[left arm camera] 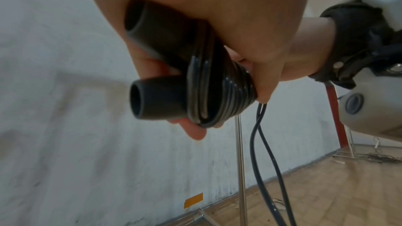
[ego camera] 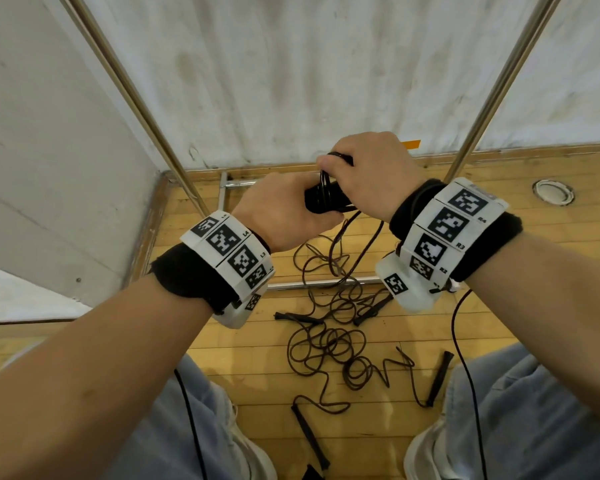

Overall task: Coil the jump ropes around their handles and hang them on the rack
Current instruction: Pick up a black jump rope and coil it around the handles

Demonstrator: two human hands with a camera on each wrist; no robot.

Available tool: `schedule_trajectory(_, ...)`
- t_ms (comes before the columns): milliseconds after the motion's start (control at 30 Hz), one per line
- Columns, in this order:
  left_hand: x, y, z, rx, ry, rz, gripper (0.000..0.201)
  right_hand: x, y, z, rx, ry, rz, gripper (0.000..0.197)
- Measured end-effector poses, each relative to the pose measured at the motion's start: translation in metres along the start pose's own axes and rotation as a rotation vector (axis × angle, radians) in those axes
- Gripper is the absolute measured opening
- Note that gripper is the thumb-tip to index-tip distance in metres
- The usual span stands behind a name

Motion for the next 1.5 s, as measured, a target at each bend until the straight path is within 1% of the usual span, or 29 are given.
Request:
schedule_trajectory(167, -0.003, -0.003, -0.001, 0.047, 0.043, -0.025, 0.020, -0.004, -0.009, 0.004, 0.110, 0.058, 0.092, 0.040)
schedule_trajectory(300, -0.008, -0.003, -0.003, 0.129, 0.023, -0.037, 0.023, -0.006, -0.015, 0.006, 0.183, 0.115, 0.230, 0.044)
schedule_trajectory(400, -0.015, -0.005, -0.004, 0.186, -0.021, -0.071, 0.032, -0.013, -0.021, 0.011, 0.267, 0.152, 0.342, 0.043)
schedule_trajectory(467, -0.021, -0.008, -0.006, 0.184, -0.057, -0.127, 0.036, -0.017, -0.026, 0.012, 0.353, 0.239, 0.479, 0.048)
schedule_trajectory(500, -0.023, -0.009, -0.007, 0.166, -0.074, -0.173, 0.033, -0.017, -0.028, 0.012, 0.401, 0.309, 0.585, 0.046)
schedule_trajectory(567, -0.027, -0.011, -0.008, 0.117, -0.120, -0.278, 0.026, -0.012, -0.028, 0.008, 0.498, 0.419, 0.856, 0.034)
schedule_trajectory(600, -0.029, -0.012, -0.008, 0.086, -0.145, -0.339, 0.025, -0.009, -0.028, 0.006, 0.546, 0.441, 0.990, 0.029)
schedule_trajectory(633, -0.031, -0.012, -0.008, 0.047, -0.161, -0.408, 0.026, -0.004, -0.028, 0.004, 0.576, 0.442, 1.084, 0.030)
schedule_trajectory(667, -0.032, -0.012, -0.006, 0.004, -0.170, -0.478, 0.026, 0.000, -0.027, 0.001, 0.584, 0.427, 1.128, 0.034)
schedule_trajectory(733, -0.034, -0.012, -0.004, -0.061, -0.181, -0.571, 0.026, 0.008, -0.022, -0.004, 0.569, 0.384, 1.133, 0.035)
schedule_trajectory(833, -0.035, -0.010, -0.002, -0.122, -0.178, -0.677, 0.024, 0.016, -0.015, -0.007, 0.568, 0.306, 1.050, 0.026)
schedule_trajectory(867, -0.035, -0.009, -0.001, -0.146, -0.182, -0.694, 0.023, 0.018, -0.013, -0.008, 0.539, 0.265, 0.963, 0.028)
schedule_trajectory(933, -0.035, -0.005, 0.002, -0.209, -0.198, -0.692, 0.023, 0.020, -0.008, -0.010, 0.409, 0.206, 0.711, 0.029)
schedule_trajectory(1000, -0.035, -0.001, 0.004, -0.282, -0.208, -0.714, 0.024, 0.023, -0.001, -0.015, 0.271, 0.217, 0.497, 0.021)
schedule_trajectory(1033, -0.034, 0.000, 0.005, -0.308, -0.205, -0.733, 0.024, 0.026, 0.001, -0.018, 0.227, 0.233, 0.420, 0.016)
schedule_trajectory(1100, -0.033, -0.001, 0.006, -0.335, -0.179, -0.768, 0.022, 0.029, 0.000, -0.020, 0.199, 0.237, 0.313, 0.009)
schedule_trajectory(1133, -0.032, -0.002, 0.006, -0.341, -0.158, -0.788, 0.021, 0.029, -0.001, -0.021, 0.208, 0.232, 0.286, 0.010)
schedule_trajectory(1200, -0.032, -0.003, 0.007, -0.351, -0.113, -0.840, 0.021, 0.029, -0.003, -0.019, 0.243, 0.232, 0.283, 0.015)
schedule_trajectory(1300, -0.032, -0.005, 0.008, -0.357, -0.079, -0.888, 0.017, 0.028, -0.006, -0.015, 0.321, 0.221, 0.391, 0.021)
schedule_trajectory(1367, -0.033, -0.004, 0.009, -0.340, -0.079, -0.871, 0.014, 0.029, -0.006, -0.015, 0.378, 0.229, 0.515, 0.022)
schedule_trajectory(1433, -0.035, -0.001, 0.010, -0.321, -0.096, -0.825, 0.016, 0.030, -0.005, -0.016, 0.424, 0.232, 0.623, 0.022)
schedule_trajectory(1500, -0.038, 0.004, 0.011, -0.300, -0.138, -0.739, 0.019, 0.032, -0.005, -0.016, 0.432, 0.202, 0.659, 0.024)
Point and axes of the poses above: each hand's wrist, its own z-axis towards the middle knuckle, its own x-axis out of the palm, y = z × x, the point moved 2 cm from there along z, towards the middle knuckle, and after that the axes turned 11 degrees about -y, right-handed, at the moved point
